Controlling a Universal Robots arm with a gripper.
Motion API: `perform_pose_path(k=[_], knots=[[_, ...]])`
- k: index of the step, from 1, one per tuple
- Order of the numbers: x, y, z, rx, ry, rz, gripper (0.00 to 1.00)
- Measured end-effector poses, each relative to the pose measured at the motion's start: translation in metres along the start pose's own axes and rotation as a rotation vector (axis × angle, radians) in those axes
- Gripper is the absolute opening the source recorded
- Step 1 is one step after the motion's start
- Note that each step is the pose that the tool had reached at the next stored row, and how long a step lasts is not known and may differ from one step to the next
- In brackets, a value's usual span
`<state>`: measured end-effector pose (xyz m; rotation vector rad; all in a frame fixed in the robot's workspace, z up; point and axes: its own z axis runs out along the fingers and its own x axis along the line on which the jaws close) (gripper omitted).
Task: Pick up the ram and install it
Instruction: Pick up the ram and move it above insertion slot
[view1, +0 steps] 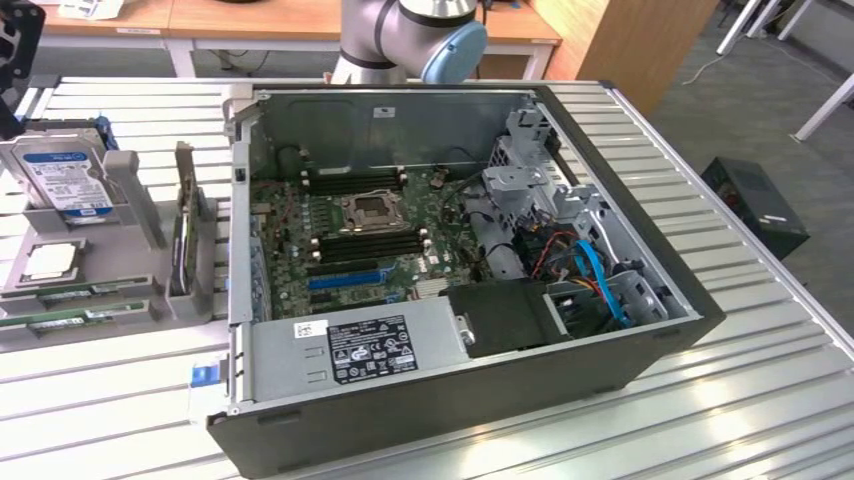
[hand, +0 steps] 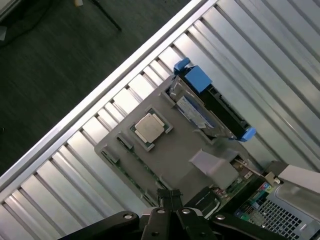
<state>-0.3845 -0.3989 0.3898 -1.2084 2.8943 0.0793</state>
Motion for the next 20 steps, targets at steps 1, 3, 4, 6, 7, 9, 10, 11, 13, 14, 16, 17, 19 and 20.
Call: perform_pose_path(k=[1, 3, 4, 6, 7, 9, 10, 11, 13, 14, 16, 17, 19, 20], knots=[[0.0, 0.0, 0.0, -0.0003, 0.0005, -0.011, 0.11], [0.0, 0.0, 0.0, -0.0008, 0.0016, -0.035, 0.11], [0.0, 0.0, 0.0, -0.0011, 0.0021, -0.047, 0.11], [0.0, 0.0, 0.0, -0.0017, 0.0032, -0.07, 0.11], [0.0, 0.0, 0.0, -0.0019, 0.0037, -0.081, 0.11], [0.0, 0.0, 0.0, -0.0025, 0.0048, -0.105, 0.11], [0.0, 0.0, 0.0, -0.0028, 0.0053, -0.117, 0.11], [0.0, 0.0, 0.0, -0.003, 0.0058, -0.129, 0.11], [0.0, 0.0, 0.0, -0.0036, 0.0069, -0.153, 0.11], [0.0, 0.0, 0.0, -0.0039, 0.0074, -0.165, 0.11], [0.0, 0.0, 0.0, -0.0044, 0.0086, -0.19, 0.11], [0.0, 0.0, 0.0, -0.0047, 0.0092, -0.202, 0.11], [0.0, 0.0, 0.0, -0.0053, 0.0102, -0.227, 0.11], [0.0, 0.0, 0.0, -0.0056, 0.0108, -0.239, 0.11]])
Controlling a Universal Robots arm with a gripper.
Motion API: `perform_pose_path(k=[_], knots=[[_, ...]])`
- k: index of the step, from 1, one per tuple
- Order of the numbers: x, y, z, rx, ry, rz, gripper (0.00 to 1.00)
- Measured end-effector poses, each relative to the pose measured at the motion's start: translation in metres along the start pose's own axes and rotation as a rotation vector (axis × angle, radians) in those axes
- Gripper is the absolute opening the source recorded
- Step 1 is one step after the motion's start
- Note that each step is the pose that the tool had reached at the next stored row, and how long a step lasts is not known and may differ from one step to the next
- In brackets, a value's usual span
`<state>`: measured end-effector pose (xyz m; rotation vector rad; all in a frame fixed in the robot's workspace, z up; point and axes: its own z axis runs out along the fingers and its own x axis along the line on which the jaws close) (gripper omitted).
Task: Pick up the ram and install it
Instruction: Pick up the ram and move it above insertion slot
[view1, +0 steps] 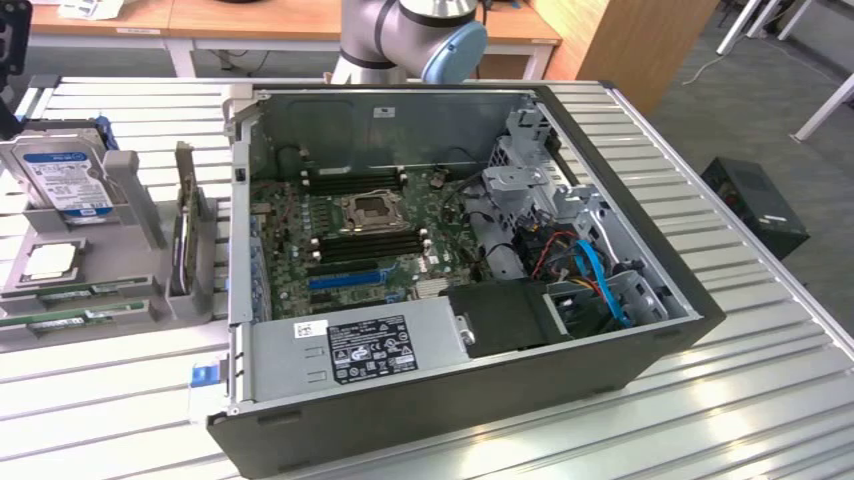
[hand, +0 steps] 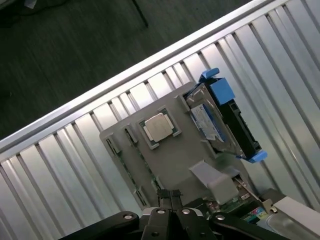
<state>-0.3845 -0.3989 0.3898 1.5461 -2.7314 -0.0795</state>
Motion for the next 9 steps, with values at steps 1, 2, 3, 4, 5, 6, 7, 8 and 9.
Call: perform_pose_path(k=[1, 2, 3, 4, 5, 6, 7, 8, 9], knots=[[0.0, 0.0, 0.0, -0.0003, 0.0006, -0.013, 0.11], [0.0, 0.0, 0.0, -0.0006, 0.0011, -0.025, 0.11], [0.0, 0.0, 0.0, -0.0009, 0.0017, -0.039, 0.11], [0.0, 0.0, 0.0, -0.0013, 0.0023, -0.051, 0.11], [0.0, 0.0, 0.0, -0.0015, 0.0028, -0.064, 0.11], [0.0, 0.0, 0.0, -0.0018, 0.0034, -0.077, 0.11], [0.0, 0.0, 0.0, -0.0021, 0.004, -0.09, 0.11], [0.0, 0.0, 0.0, -0.0024, 0.0046, -0.102, 0.11], [0.0, 0.0, 0.0, -0.0027, 0.0052, -0.115, 0.11]])
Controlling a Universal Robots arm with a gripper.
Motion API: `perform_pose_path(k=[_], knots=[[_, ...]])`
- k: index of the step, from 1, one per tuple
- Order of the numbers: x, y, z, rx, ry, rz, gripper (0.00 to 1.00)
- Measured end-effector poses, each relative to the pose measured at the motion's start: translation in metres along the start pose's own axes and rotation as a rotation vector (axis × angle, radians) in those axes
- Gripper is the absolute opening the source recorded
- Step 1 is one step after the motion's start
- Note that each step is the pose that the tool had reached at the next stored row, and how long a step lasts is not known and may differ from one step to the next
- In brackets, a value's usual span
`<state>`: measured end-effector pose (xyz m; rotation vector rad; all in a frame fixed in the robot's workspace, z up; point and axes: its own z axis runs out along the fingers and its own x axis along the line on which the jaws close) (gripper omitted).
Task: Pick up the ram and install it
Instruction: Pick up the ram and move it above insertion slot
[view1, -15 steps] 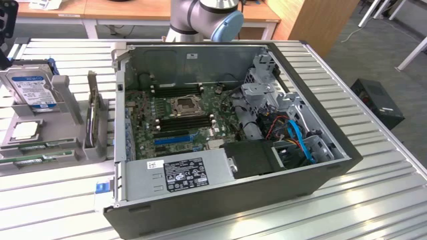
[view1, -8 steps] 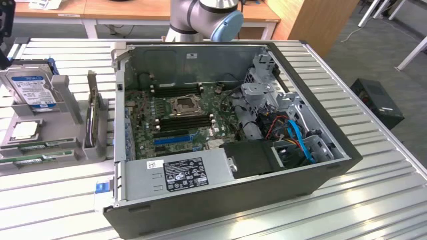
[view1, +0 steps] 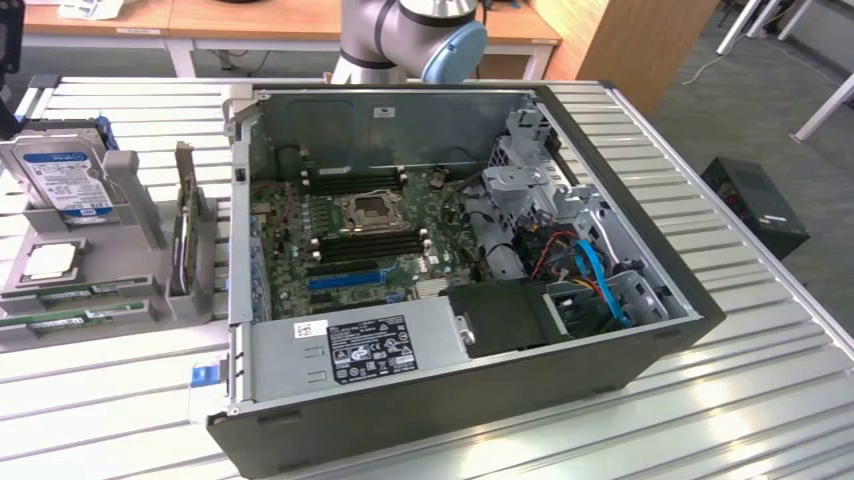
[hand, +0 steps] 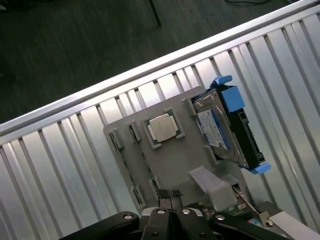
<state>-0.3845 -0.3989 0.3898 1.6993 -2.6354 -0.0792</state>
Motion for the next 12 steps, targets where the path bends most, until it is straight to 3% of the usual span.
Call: perform_pose_path(k=[12], knots=[[0.0, 0.0, 0.0, -0.0036, 0.0071, -0.159, 0.11]])
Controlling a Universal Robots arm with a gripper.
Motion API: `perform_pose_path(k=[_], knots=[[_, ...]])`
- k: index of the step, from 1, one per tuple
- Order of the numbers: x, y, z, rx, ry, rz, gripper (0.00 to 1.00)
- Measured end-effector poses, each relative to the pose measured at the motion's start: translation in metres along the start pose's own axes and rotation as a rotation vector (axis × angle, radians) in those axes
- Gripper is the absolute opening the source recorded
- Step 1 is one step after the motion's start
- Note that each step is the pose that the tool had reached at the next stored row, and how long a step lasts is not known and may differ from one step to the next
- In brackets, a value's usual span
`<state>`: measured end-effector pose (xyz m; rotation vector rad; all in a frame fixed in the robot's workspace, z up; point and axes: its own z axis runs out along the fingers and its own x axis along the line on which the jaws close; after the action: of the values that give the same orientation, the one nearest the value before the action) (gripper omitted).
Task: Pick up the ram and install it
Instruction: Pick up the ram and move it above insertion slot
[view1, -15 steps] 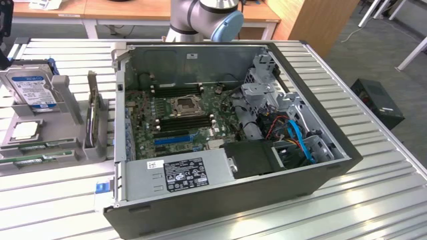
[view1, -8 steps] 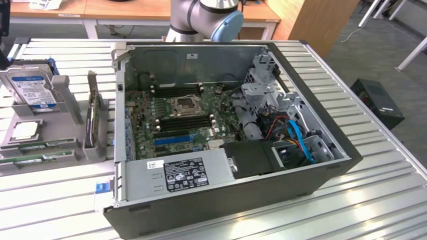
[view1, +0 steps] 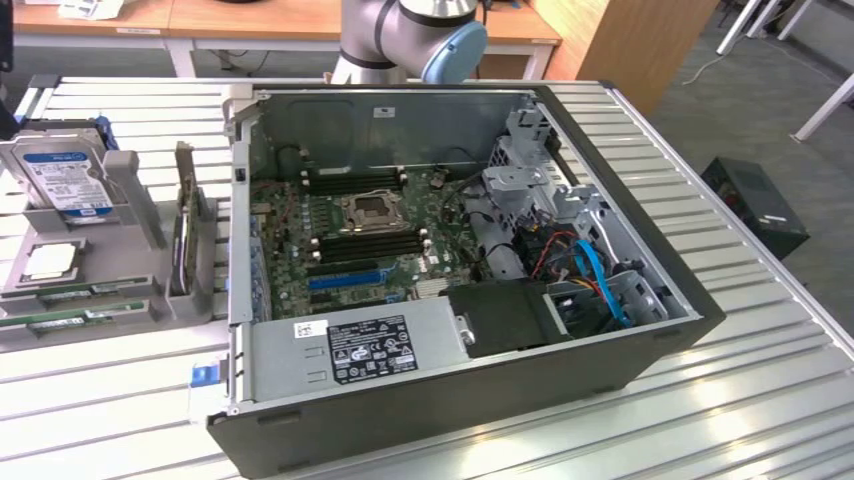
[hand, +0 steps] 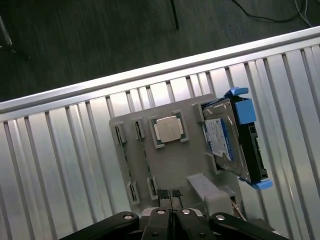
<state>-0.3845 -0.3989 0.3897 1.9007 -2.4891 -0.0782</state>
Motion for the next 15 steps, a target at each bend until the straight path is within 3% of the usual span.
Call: perform_pose_path(k=[8, 15], knots=[[0.0, 0.0, 0.0, -0.0024, 0.0045, -0.1, 0.11], [0.0, 0.0, 0.0, -0.0024, 0.0046, -0.102, 0.11]])
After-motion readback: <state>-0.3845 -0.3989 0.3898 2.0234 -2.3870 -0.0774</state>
